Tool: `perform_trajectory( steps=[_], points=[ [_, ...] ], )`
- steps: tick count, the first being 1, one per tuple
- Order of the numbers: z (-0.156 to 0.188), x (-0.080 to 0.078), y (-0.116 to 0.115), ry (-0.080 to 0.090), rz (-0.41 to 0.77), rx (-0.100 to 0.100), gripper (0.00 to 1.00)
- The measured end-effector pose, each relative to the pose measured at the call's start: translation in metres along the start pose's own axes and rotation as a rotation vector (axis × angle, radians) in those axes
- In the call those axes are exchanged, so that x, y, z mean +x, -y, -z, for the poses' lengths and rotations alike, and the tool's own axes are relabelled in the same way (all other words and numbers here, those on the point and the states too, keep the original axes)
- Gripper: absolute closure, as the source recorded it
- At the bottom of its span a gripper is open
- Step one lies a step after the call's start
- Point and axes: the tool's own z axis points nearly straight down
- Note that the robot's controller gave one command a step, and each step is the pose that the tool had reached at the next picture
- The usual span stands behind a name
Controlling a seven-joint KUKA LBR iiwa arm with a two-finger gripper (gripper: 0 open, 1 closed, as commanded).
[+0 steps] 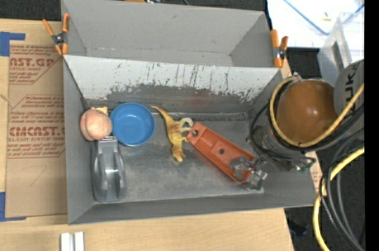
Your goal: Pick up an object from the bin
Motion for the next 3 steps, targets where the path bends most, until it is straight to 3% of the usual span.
perform_trajectory(
  steps=[3],
  points=[
    [0.0, 0.0, 0.0, 0.0, 0.0, 0.0, 1.0]
  ],
)
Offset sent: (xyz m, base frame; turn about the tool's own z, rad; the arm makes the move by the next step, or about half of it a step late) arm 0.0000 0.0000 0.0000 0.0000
